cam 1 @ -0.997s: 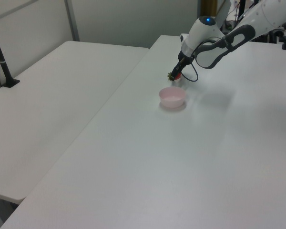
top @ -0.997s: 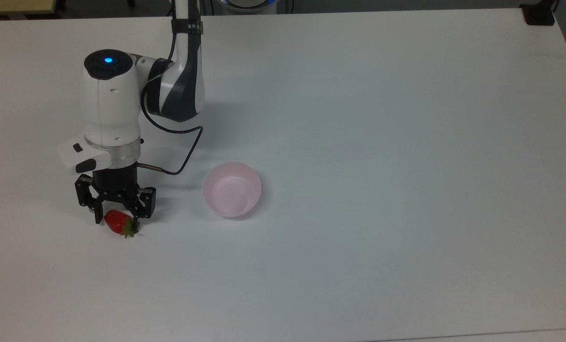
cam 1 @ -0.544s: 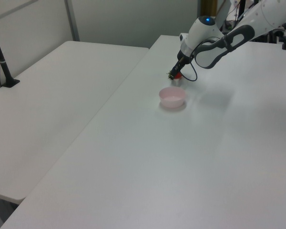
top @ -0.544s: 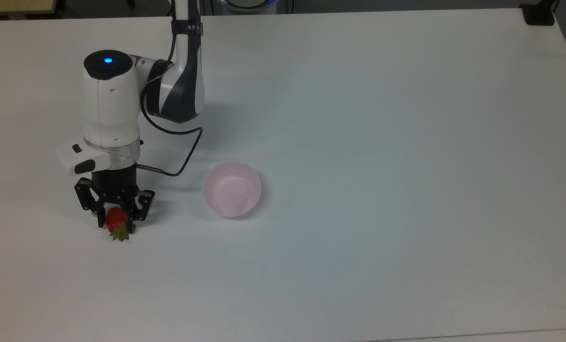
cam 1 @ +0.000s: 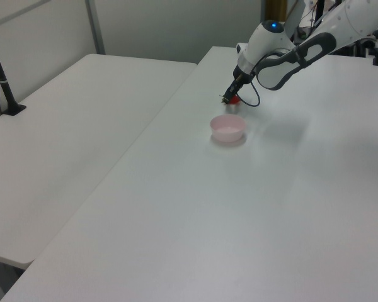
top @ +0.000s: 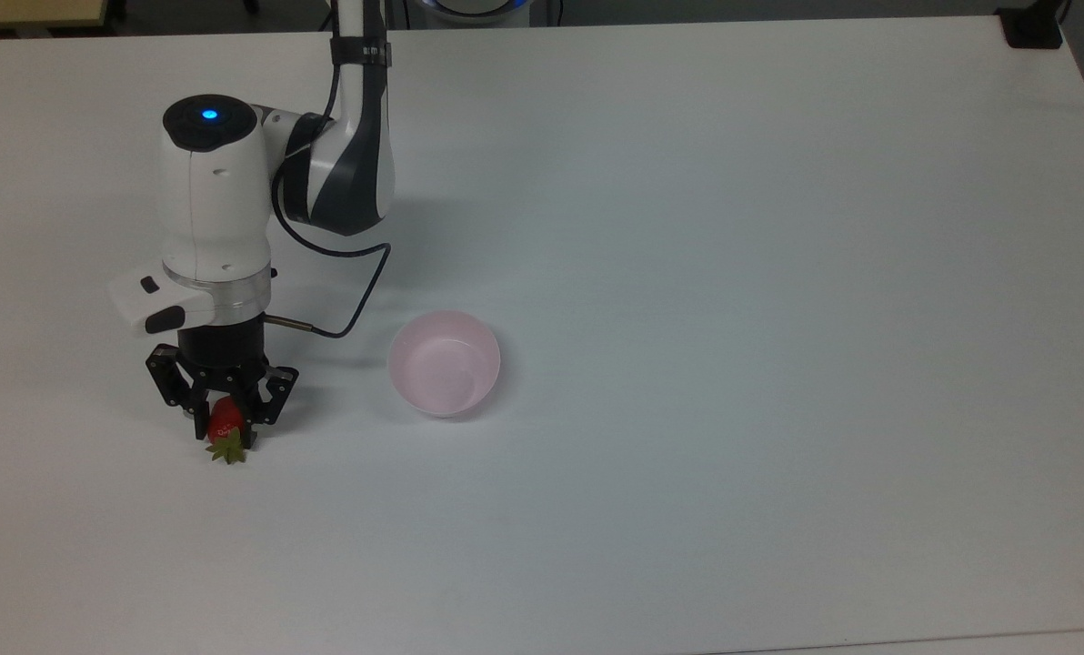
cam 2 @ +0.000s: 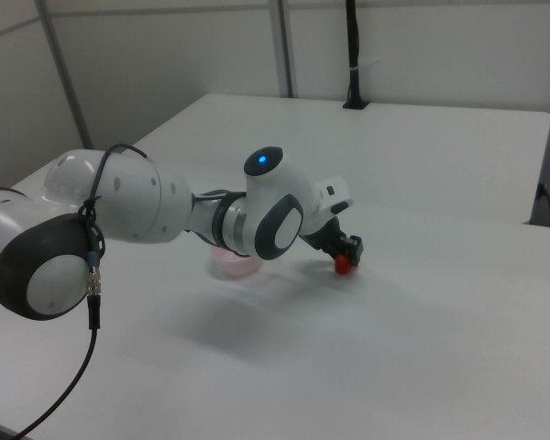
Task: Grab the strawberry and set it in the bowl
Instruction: 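Carry the strawberry over the pink bowl and lower it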
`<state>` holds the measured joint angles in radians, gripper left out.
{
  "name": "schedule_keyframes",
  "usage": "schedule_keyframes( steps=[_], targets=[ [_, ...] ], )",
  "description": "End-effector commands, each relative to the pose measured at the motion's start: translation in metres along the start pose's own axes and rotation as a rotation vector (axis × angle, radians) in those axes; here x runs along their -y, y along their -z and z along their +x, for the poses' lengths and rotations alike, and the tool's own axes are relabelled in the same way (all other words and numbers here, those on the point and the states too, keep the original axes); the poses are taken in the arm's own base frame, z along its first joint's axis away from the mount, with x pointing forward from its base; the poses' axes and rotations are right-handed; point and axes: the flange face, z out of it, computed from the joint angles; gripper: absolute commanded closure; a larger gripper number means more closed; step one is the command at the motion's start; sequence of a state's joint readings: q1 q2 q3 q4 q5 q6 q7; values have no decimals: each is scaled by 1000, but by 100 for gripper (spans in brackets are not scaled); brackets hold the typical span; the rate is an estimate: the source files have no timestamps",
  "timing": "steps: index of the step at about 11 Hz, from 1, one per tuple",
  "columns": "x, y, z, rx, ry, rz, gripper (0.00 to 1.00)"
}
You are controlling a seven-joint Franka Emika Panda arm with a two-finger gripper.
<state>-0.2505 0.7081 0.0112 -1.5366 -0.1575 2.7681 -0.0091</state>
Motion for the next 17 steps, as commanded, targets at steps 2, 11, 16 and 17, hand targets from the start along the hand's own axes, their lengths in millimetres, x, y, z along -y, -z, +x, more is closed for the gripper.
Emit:
schedule_keyframes(
  steps=[2,11,16,17],
  targets=[
    [39,66,17,140,29,21,64],
    [193,109,-1,307,30,74,54],
    [185,147,10,304,16,72,0],
    [181,175,11,349,28,60,0]
  ],
)
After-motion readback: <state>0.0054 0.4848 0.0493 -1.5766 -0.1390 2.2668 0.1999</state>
